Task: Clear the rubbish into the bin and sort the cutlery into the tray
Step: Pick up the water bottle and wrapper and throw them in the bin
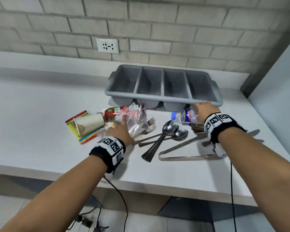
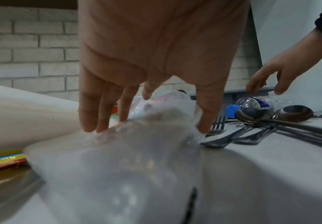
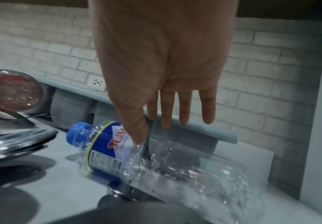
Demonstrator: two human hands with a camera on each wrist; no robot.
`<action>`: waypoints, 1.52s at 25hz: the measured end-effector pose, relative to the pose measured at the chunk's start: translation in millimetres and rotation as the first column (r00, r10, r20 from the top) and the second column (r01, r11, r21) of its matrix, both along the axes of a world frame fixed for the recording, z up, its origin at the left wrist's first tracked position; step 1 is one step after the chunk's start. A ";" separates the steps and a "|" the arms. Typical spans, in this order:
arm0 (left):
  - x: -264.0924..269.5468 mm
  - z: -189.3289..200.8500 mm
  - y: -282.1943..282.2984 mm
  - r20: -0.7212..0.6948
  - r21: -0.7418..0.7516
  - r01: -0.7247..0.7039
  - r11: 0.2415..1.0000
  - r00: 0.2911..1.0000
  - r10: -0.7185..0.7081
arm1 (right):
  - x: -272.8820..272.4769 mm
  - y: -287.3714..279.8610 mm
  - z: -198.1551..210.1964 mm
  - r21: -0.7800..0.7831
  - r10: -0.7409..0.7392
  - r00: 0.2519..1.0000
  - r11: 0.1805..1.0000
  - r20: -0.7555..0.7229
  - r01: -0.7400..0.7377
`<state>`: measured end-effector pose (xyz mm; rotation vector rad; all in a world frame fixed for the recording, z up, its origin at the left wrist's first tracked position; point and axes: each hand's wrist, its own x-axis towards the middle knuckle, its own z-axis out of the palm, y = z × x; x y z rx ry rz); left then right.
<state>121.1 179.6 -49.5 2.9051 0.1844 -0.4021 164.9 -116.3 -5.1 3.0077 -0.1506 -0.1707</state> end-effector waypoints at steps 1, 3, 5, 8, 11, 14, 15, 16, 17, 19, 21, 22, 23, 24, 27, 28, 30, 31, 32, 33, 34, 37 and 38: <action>1.1 -1.2 0.7 0.016 -0.001 0.014 1.000 1.000 -0.014 | 2.9 -1.2 -3.8 -0.028 -0.018 1.000 0.999 -0.018 0.018; 4.3 -2.5 3.0 0.049 -0.040 0.036 0.999 0.998 -0.034 | 7.1 -2.5 -11.7 -0.084 -0.049 0.998 0.995 -0.045 0.045; 6.0 -2.5 6.2 0.064 -0.034 0.031 0.999 0.998 -0.029 | 11.1 -2.9 -18.1 -0.119 -0.052 0.996 0.992 -0.066 0.044; 6.5 3.2 9.4 0.130 -0.034 0.029 0.999 0.991 -0.024 | 14.4 -1.3 -19.2 -0.173 -0.030 0.997 0.985 -0.074 0.017; 3.7 18.7 10.5 0.221 -0.068 0.038 0.997 0.975 -0.022 | 12.5 -1.8 -18.9 -0.125 -0.052 0.997 0.991 -0.063 0.043; -5.6 44.8 6.3 0.315 -0.134 0.048 0.990 0.949 -0.004 | 2.3 -0.8 -10.2 -0.067 -0.064 0.998 0.996 -0.002 0.064; -10.5 54.0 0.9 0.343 -0.153 0.074 0.985 0.939 -0.017 | -4.6 -0.1 -2.6 -0.049 -0.059 0.998 0.997 0.027 0.061; -17.0 63.0 -6.9 0.361 -0.168 0.111 0.980 0.932 -0.043 | -13.5 0.7 6.9 -0.036 -0.055 0.997 0.998 0.062 0.057; -24.9 70.0 -16.3 0.371 -0.184 0.154 0.971 0.925 -0.077 | -24.4 1.4 16.7 -0.017 -0.056 0.994 0.998 0.098 0.058; -43.2 81.1 -40.3 0.396 -0.237 0.264 0.935 0.905 -0.155 | -54.4 -0.6 34.6 0.072 -0.086 0.979 0.995 0.183 0.074; -62.4 88.3 -68.7 0.433 -0.309 0.376 0.874 0.873 -0.222 | -97.1 -9.5 44.9 0.210 -0.169 0.949 0.971 0.264 0.114; -72.0 89.5 -79.8 0.441 -0.354 0.413 0.839 0.865 -0.239 | -119.7 -13.2 44.5 0.295 -0.224 0.929 0.946 0.295 0.134; -83.4 90.3 -95.1 0.445 -0.392 0.460 0.797 0.853 -0.273 | -146.5 -22.9 40.8 0.387 -0.292 0.901 0.908 0.321 0.157; -97.4 89.2 -110.5 0.439 -0.437 0.501 0.747 0.844 -0.309 | -176.1 -32.7 34.3 0.477 -0.359 0.870 0.862 0.337 0.171; -145.0 77.0 -161.1 0.383 -0.581 0.573 0.578 0.819 -0.428 | -266.6 -63.6 -2.0 0.707 -0.601 0.748 0.657 0.282 0.262; -160.2 67.9 -178.8 0.342 -0.615 0.579 0.535 0.808 -0.480 | -294.8 -71.9 -17.0 0.770 -0.675 0.697 0.571 0.242 0.285; -190.9 38.8 -212.4 0.234 -0.666 0.560 0.493 0.784 -0.575 | -348.8 -83.0 -52.4 0.860 -0.786 0.596 0.410 0.164 0.304; -200.5 22.9 -224.7 0.183 -0.677 0.545 0.495 0.776 -0.604 | -367.9 -85.0 -68.2 0.882 -0.820 0.554 0.361 0.145 0.304; -213.3 4.0 -238.7 0.123 -0.678 0.533 0.506 0.761 -0.637 | -389.6 -88.2 -85.9 0.895 -0.852 0.512 0.309 0.109 0.322; -224.2 -16.1 -251.0 0.058 -0.671 0.516 0.532 0.752 -0.657 | -407.1 -90.6 -103.3 0.906 -0.883 0.467 0.238 0.051 0.351; -235.3 -36.9 -260.9 -0.018 -0.663 0.487 0.568 0.749 -0.662 | -424.3 -92.1 -122.4 0.914 -0.906 0.423 0.152 -0.023 0.376; -255.6 -97.6 -285.2 -0.252 -0.617 0.392 0.683 0.724 -0.643 | -461.9 -93.8 -178.9 0.909 -0.941 0.273 -0.073 -0.199 0.409; -259.2 -116.9 -291.3 -0.305 -0.584 0.384 0.716 0.713 -0.631 | -471.7 -92.6 -199.4 0.899 -0.948 0.219 -0.120 -0.229 0.421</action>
